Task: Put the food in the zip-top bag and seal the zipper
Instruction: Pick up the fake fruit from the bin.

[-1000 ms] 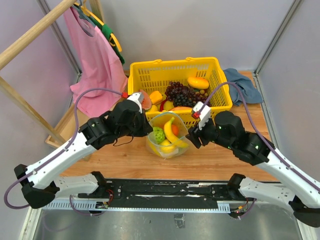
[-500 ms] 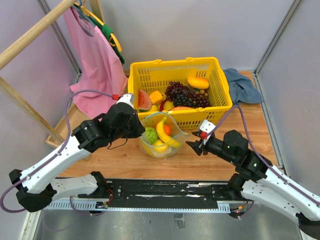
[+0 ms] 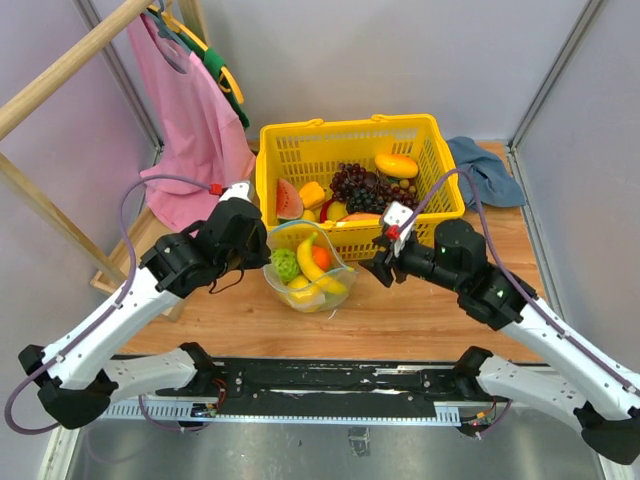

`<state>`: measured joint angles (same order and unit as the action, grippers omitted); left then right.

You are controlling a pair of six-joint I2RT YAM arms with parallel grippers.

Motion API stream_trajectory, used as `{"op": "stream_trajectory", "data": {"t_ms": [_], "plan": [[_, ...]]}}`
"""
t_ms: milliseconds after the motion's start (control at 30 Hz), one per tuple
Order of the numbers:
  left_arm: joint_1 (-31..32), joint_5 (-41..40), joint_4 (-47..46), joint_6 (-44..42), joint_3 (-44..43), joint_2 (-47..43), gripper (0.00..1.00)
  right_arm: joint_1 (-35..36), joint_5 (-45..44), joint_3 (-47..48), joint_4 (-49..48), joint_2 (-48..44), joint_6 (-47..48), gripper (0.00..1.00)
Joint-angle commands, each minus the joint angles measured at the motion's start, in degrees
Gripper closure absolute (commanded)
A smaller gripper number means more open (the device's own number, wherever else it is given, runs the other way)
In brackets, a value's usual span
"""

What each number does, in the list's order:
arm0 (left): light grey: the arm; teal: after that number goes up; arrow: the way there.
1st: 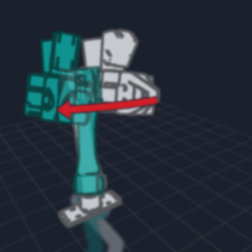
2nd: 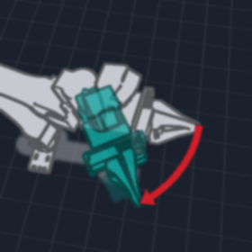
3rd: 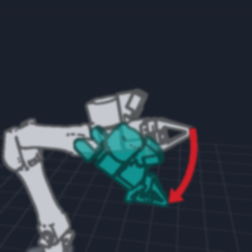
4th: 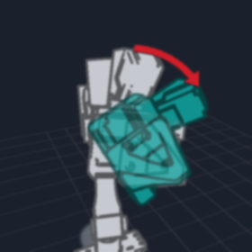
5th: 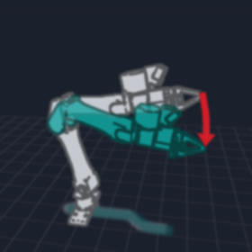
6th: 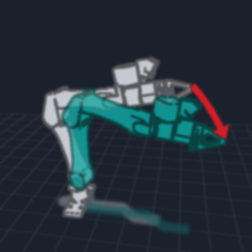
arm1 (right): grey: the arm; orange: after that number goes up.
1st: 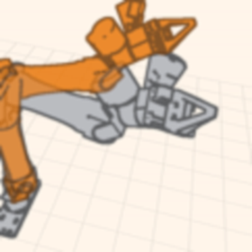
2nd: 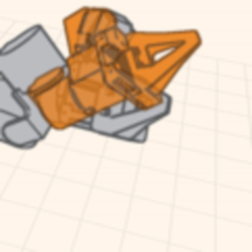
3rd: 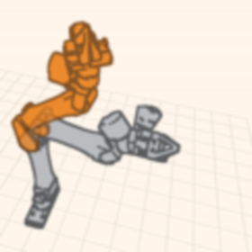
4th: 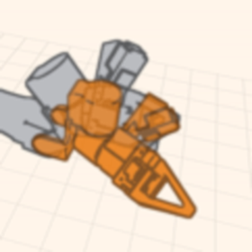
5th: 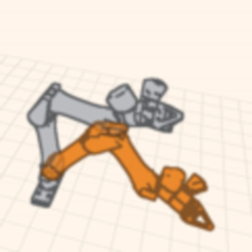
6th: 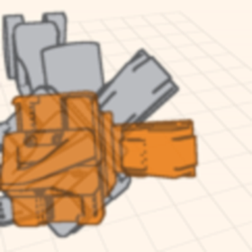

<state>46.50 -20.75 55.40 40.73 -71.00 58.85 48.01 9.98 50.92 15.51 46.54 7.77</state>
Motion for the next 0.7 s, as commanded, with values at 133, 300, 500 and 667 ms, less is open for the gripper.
{"op": "stream_trajectory", "data": {"t_ms": [133, 300, 500, 667], "plan": [[-5.4, 2.2, -4.2, -6.3, -4.5, 2.8, 1.00, -11.8, 6.7, 14.6, 9.5, 10.1, -0.5, 0.44], [-7.9, 4.9, -6.6, -8.3, -3.9, 4.0, 1.00, -18.6, 3.2, 21.4, 11.9, 18.7, -0.6, 0.44], [-11.1, 8.9, -8.0, -10.6, -3.7, 4.8, 1.00, -24.7, -4.8, 26.4, 10.2, 29.7, 4.5, 0.42], [-11.7, 9.7, -8.4, -11.7, -3.5, 4.6, 1.00, -26.6, -10.3, 28.3, 2.1, 38.3, 10.6, 0.41]]}}
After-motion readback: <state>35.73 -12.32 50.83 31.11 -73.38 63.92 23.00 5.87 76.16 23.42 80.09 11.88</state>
